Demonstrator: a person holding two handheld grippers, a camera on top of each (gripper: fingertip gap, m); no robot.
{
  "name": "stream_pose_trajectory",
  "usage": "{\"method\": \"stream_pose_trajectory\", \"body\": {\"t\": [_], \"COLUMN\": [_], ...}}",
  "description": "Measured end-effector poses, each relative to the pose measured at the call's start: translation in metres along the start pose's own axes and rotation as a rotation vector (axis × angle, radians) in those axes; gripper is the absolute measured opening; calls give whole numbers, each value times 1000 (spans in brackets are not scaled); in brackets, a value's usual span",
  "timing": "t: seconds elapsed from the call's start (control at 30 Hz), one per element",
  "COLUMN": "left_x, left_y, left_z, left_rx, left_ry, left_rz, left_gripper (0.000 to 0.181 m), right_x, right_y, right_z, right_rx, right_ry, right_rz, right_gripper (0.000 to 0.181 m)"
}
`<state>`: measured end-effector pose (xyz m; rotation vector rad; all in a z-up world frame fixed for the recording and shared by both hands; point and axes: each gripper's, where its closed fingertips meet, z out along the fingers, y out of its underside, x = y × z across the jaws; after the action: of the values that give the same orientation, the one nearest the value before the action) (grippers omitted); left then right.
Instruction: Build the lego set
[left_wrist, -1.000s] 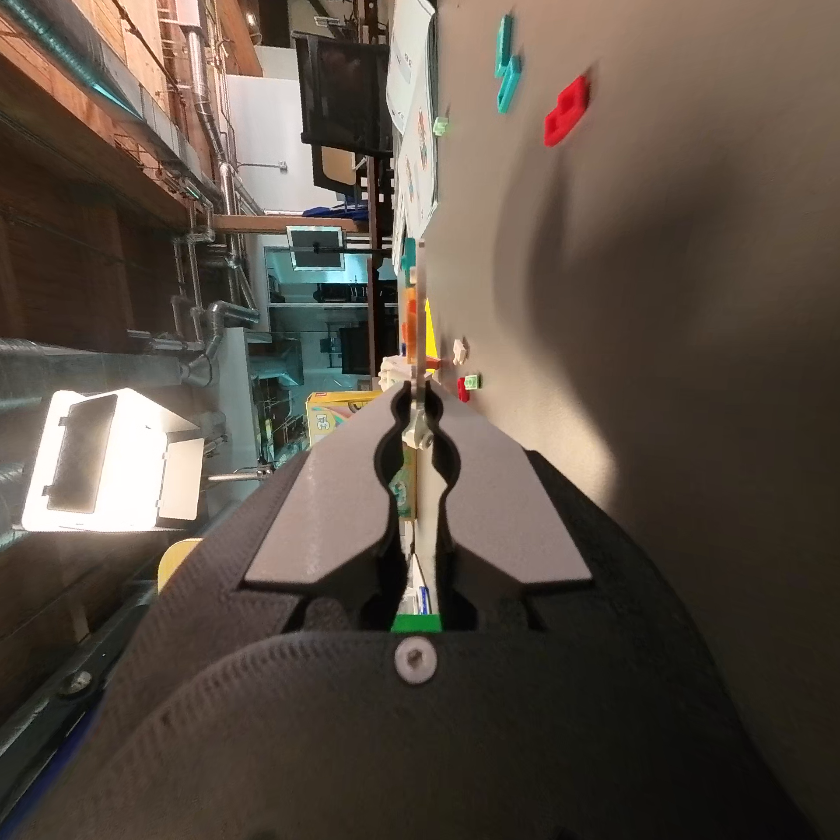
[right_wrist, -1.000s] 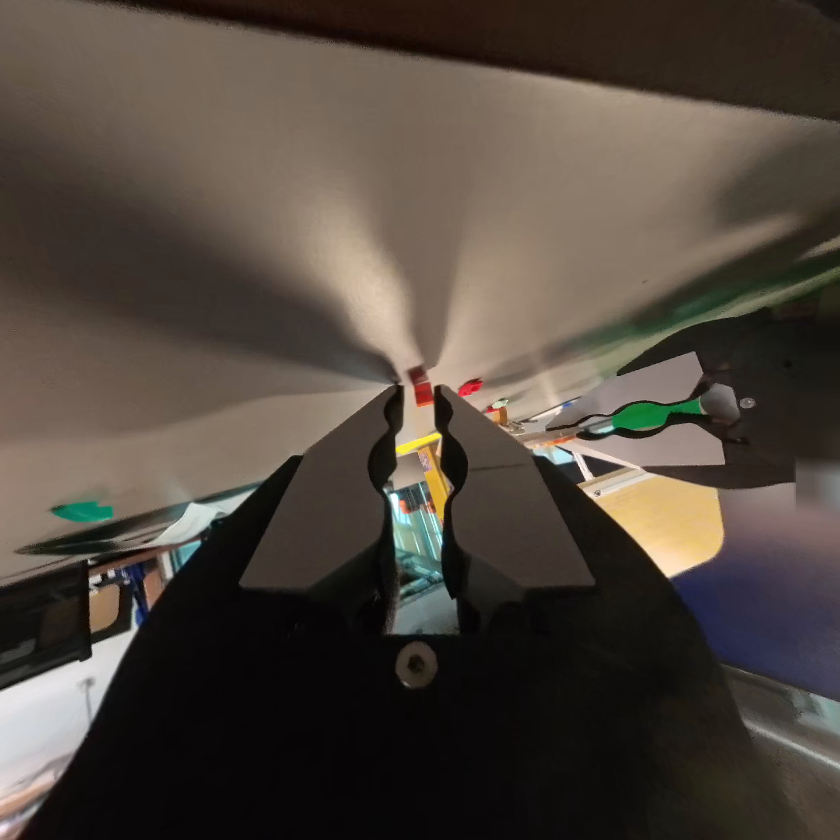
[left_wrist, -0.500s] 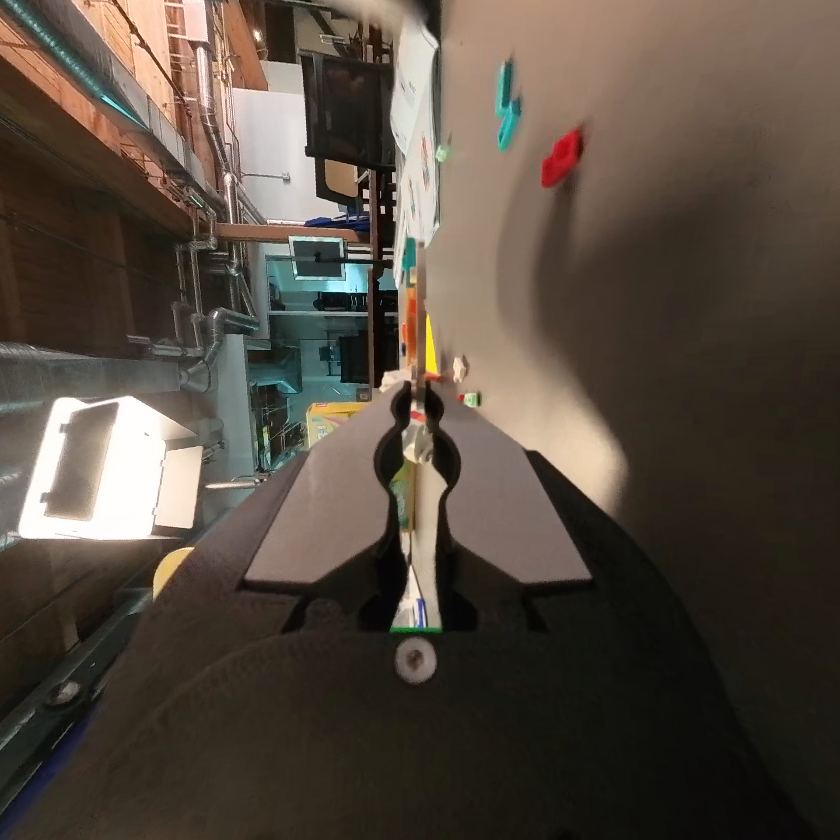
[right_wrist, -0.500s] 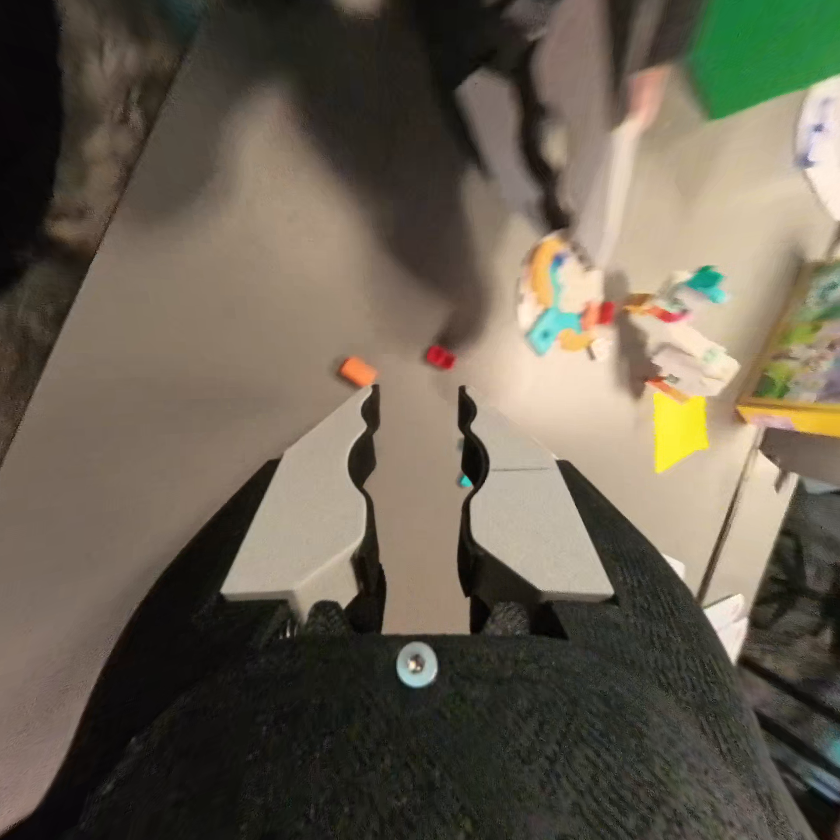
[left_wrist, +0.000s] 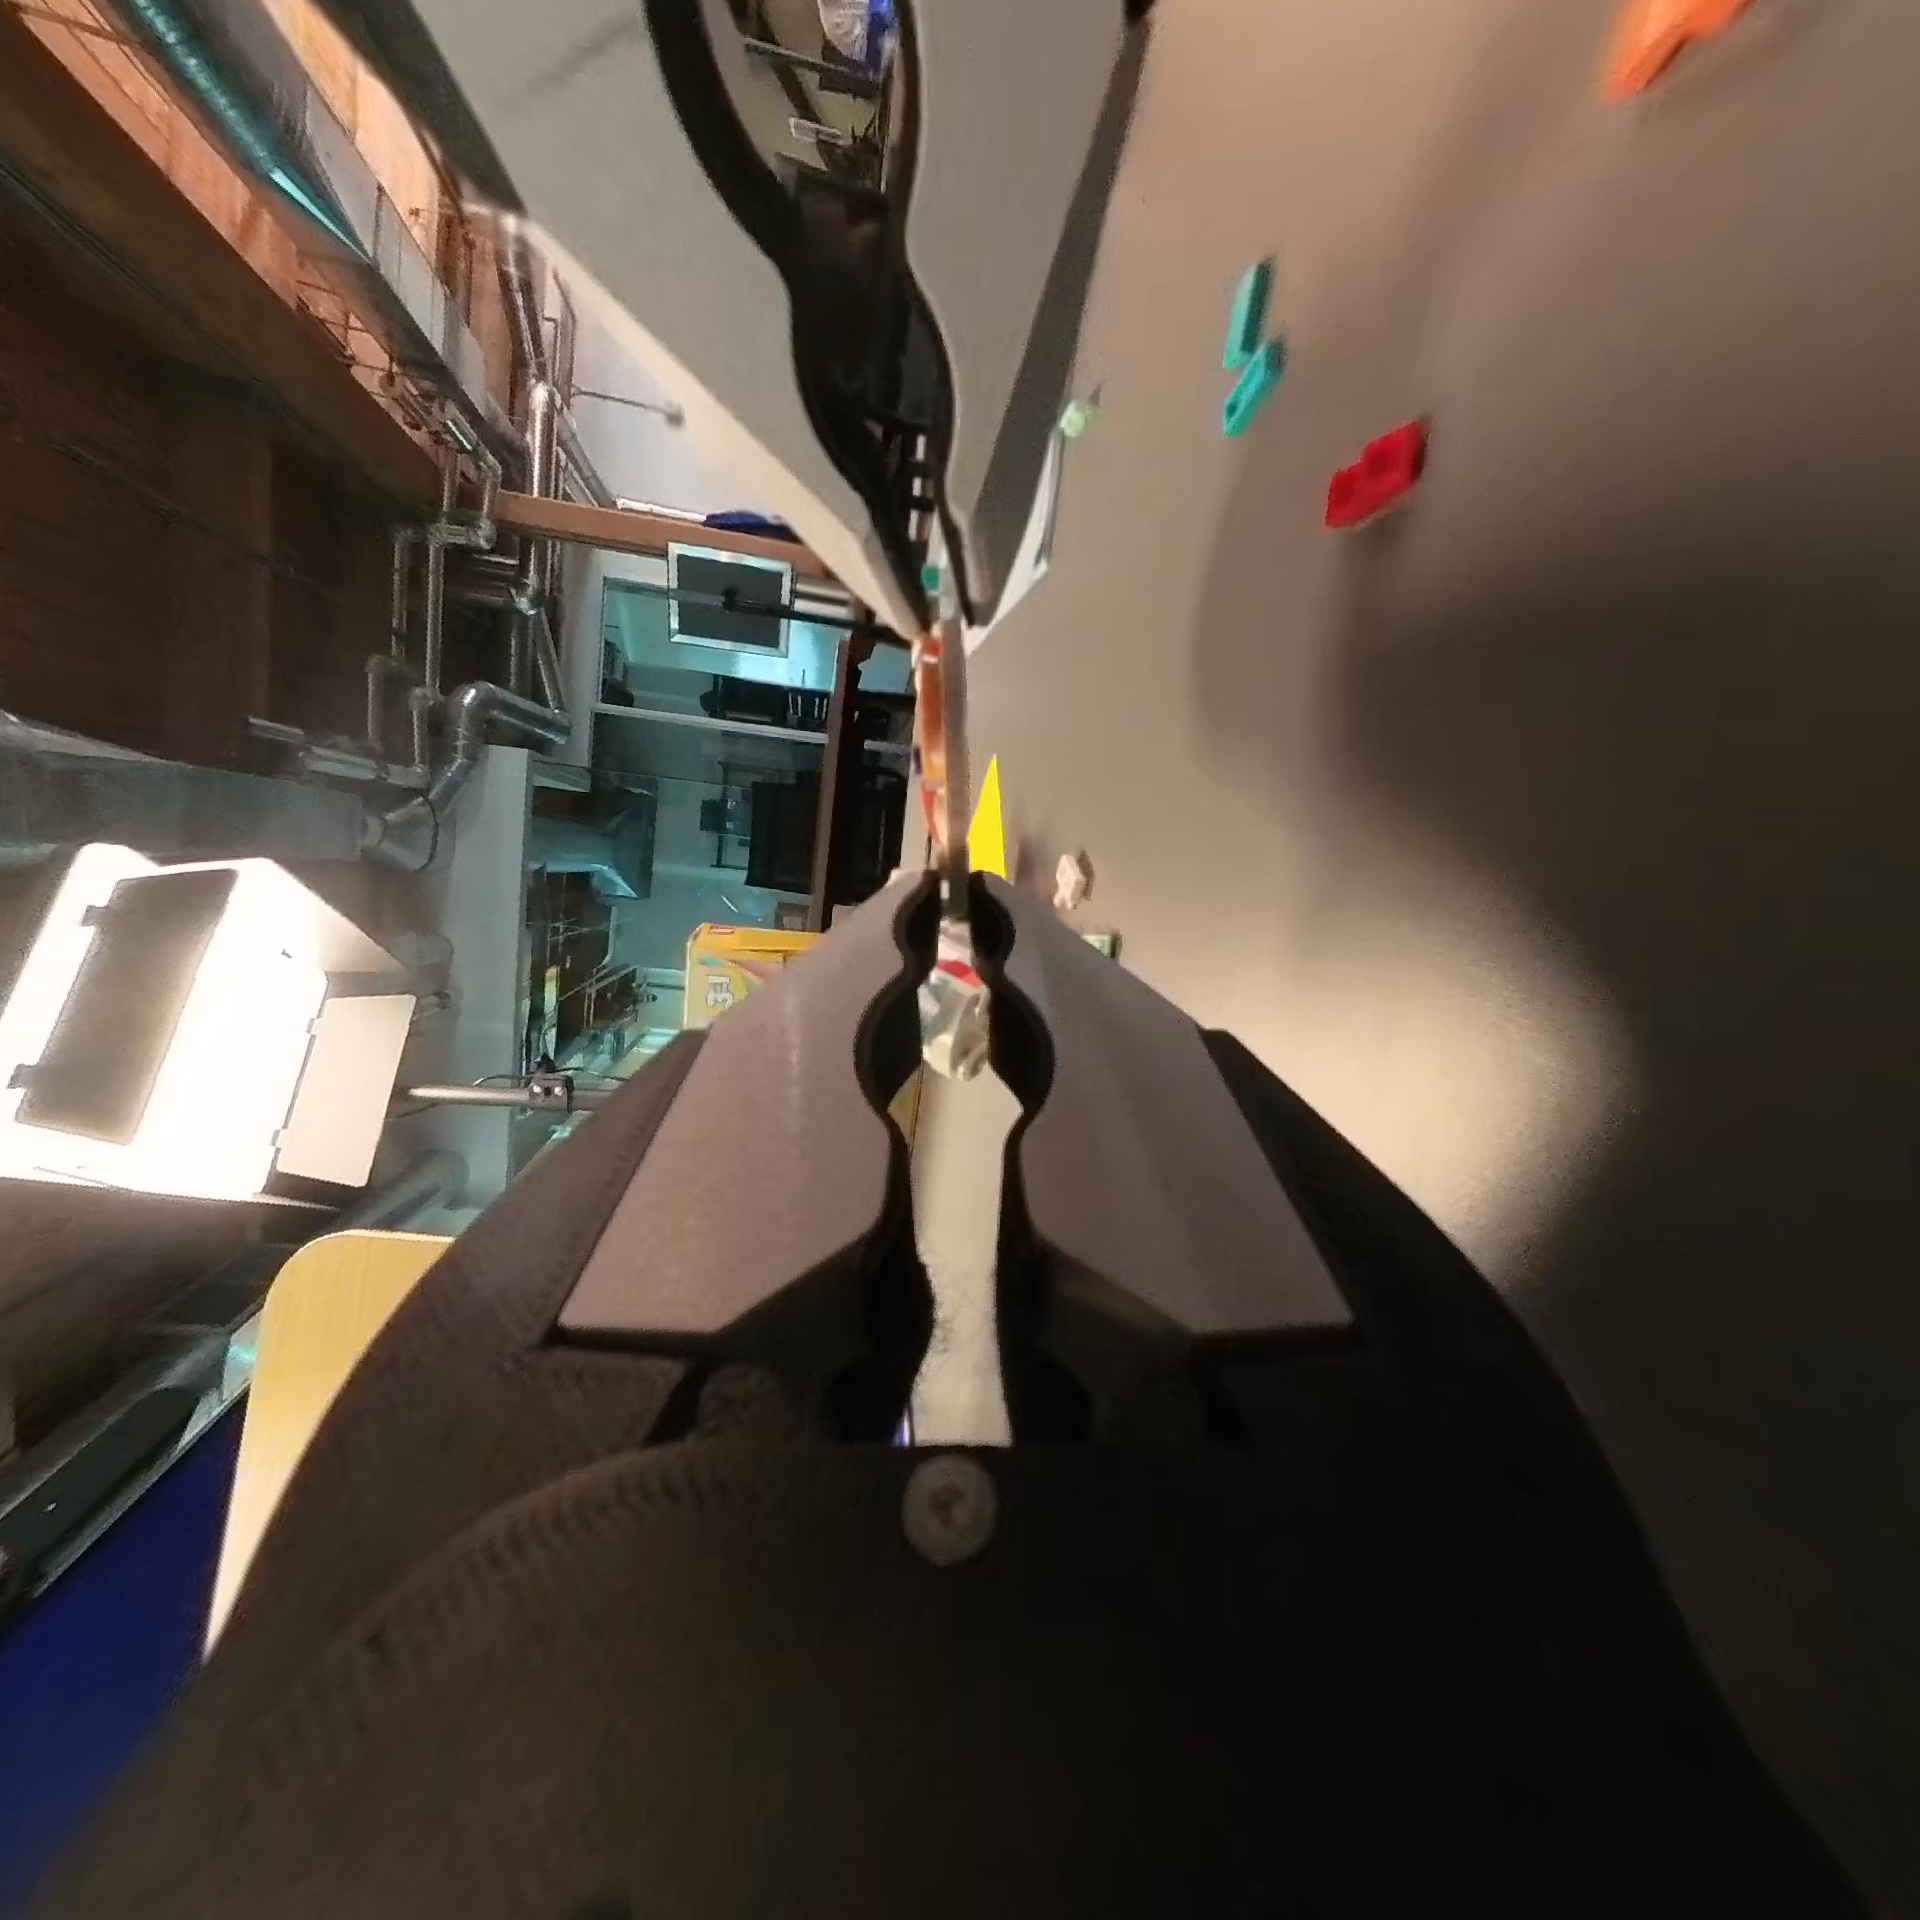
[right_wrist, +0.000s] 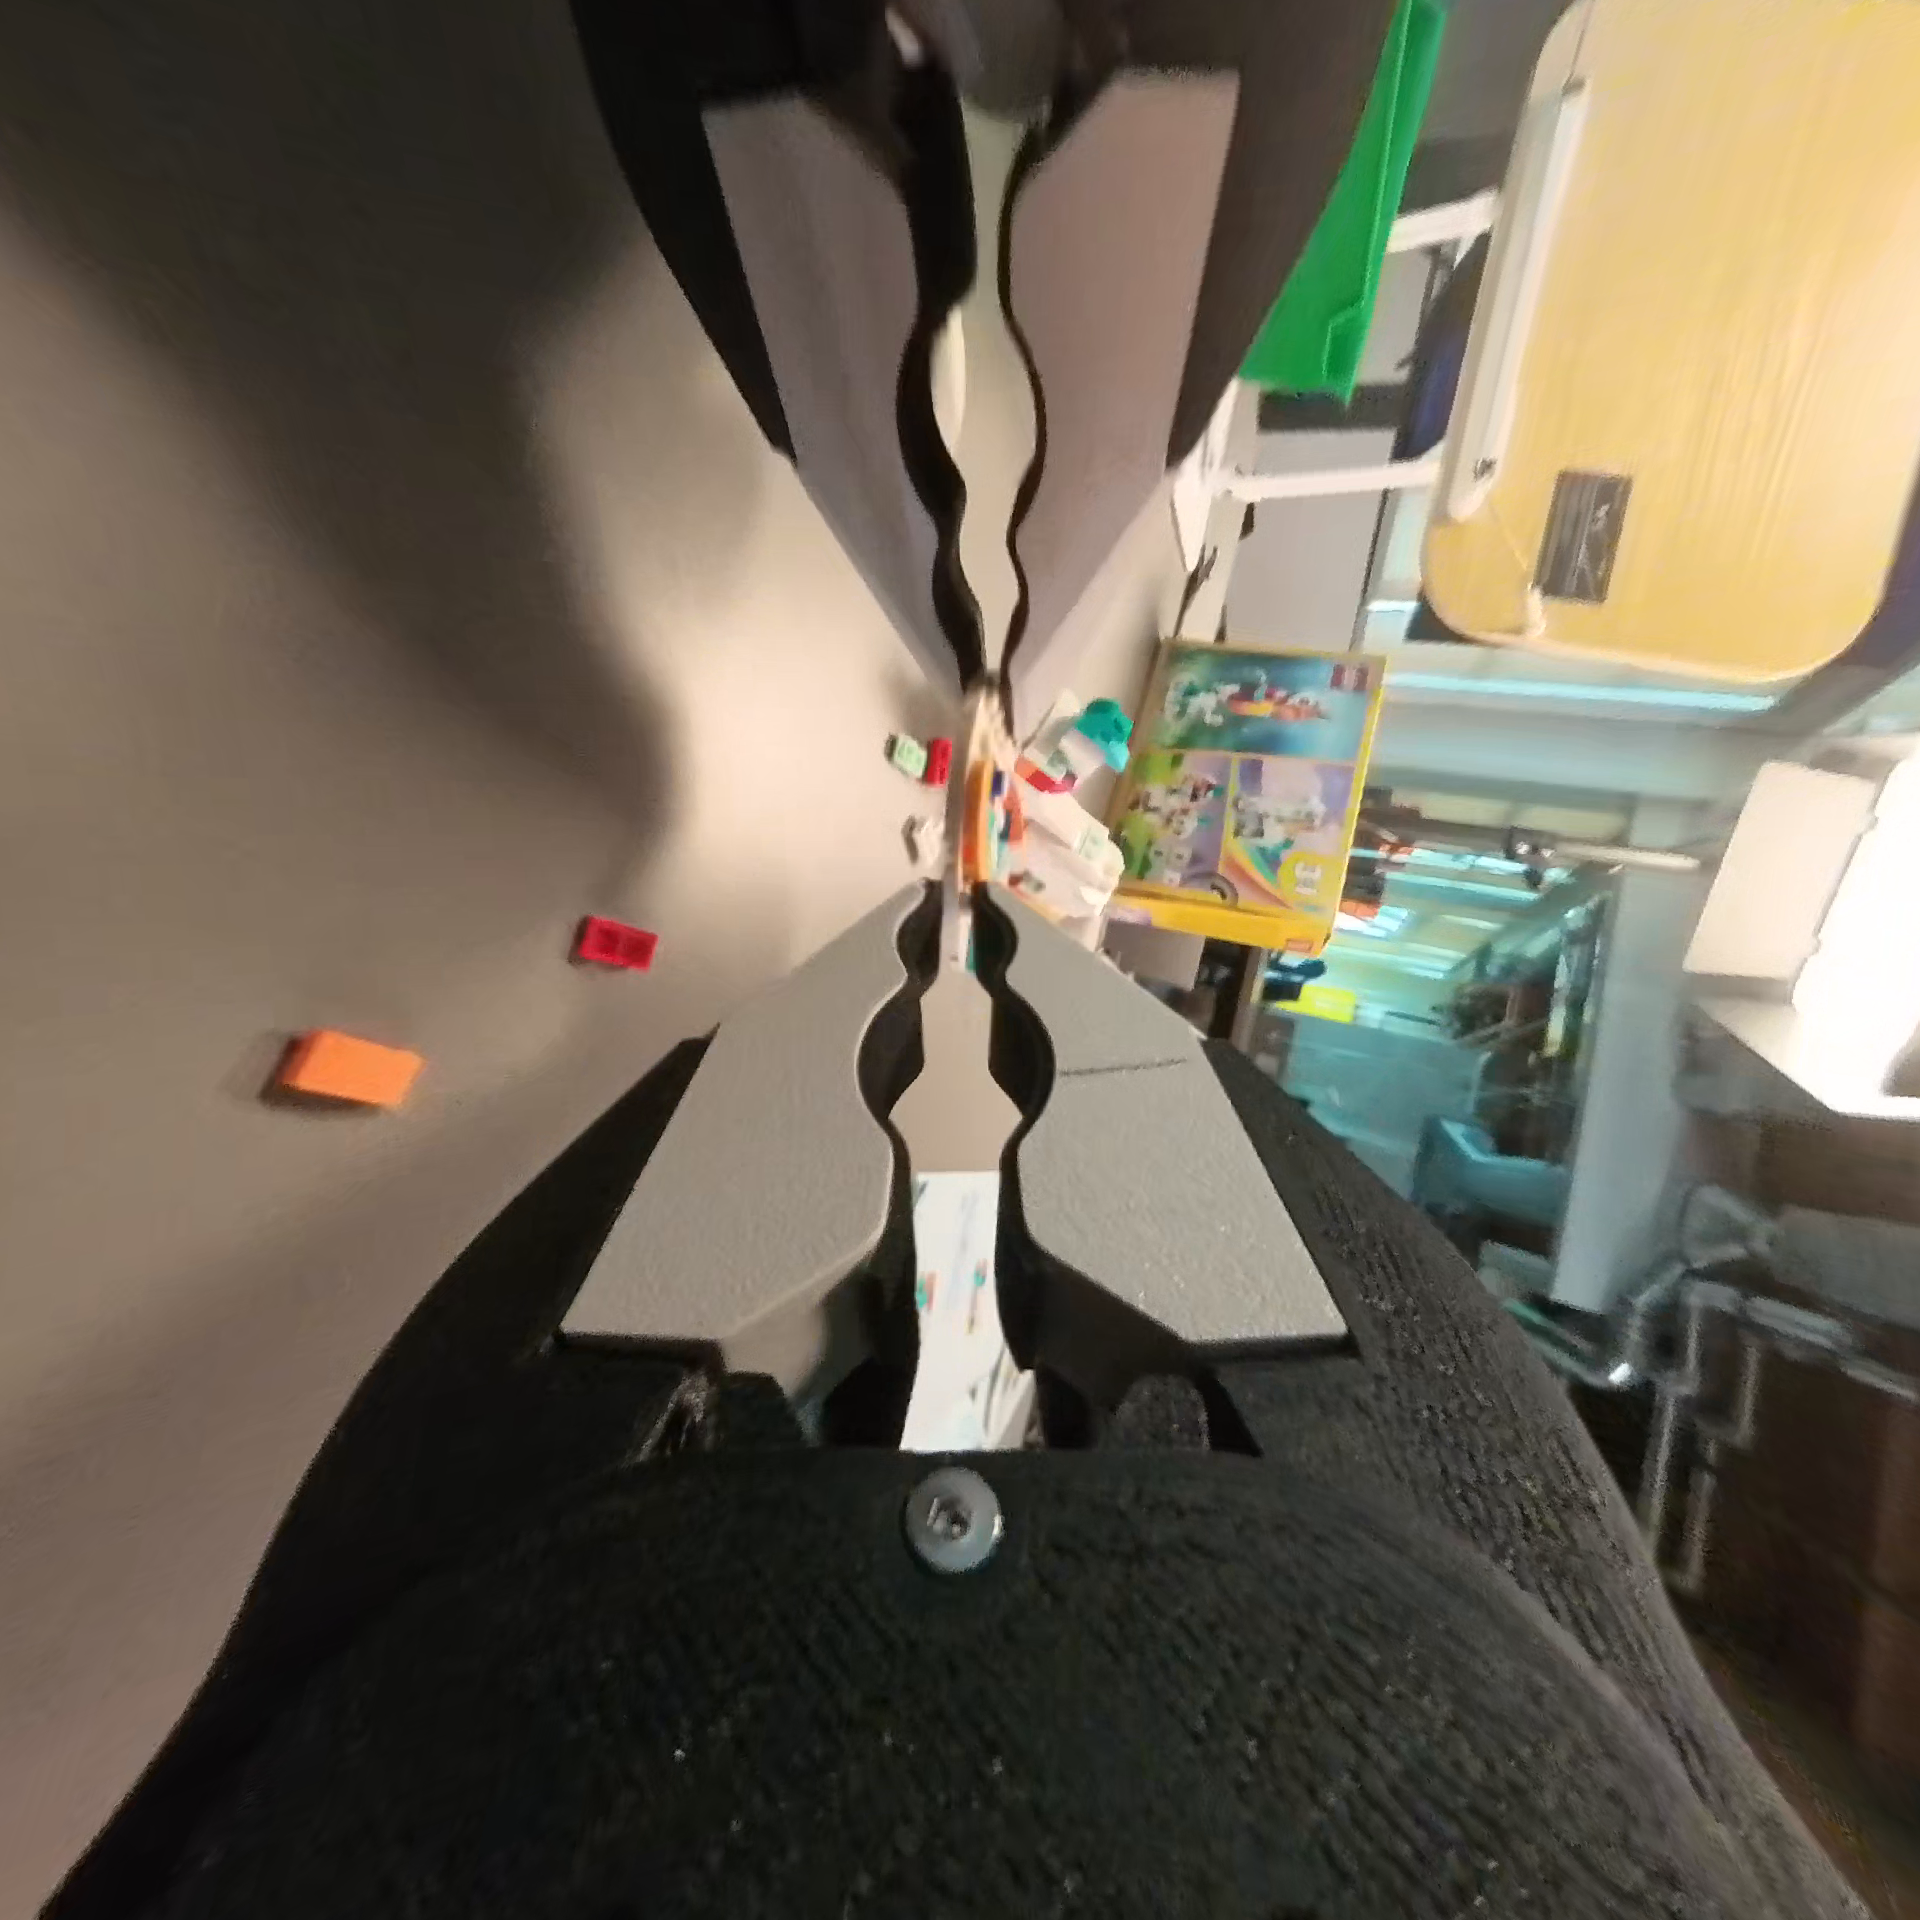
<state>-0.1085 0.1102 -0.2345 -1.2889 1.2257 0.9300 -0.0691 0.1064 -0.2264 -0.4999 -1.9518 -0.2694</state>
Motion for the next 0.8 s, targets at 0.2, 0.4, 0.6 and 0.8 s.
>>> {"method": "stream_pose_trajectory", "body": {"t": [0.2, 0.4, 0.6, 0.8], "left_x": [3, 5, 9, 13], "left_y": [-2, -5, -9, -10], "left_z": [-1, -2, -2, -1], "left_rx": [6, 14, 25, 28], "left_ry": [26, -6, -19, -11], "left_rz": [14, 113, 182, 212], "left_gripper": [4, 4, 4, 4], "right_x": [-21, -65, -81, -89], "right_y": [0, 11, -2, -3], "right_z": [-14, -66, -66, -59], "right_rx": [185, 297, 317, 304], "right_ry": [-329, -943, -1023, -1099], "right_rz": [231, 409, 264, 216], "right_gripper": [22, 37, 27, 22]}}
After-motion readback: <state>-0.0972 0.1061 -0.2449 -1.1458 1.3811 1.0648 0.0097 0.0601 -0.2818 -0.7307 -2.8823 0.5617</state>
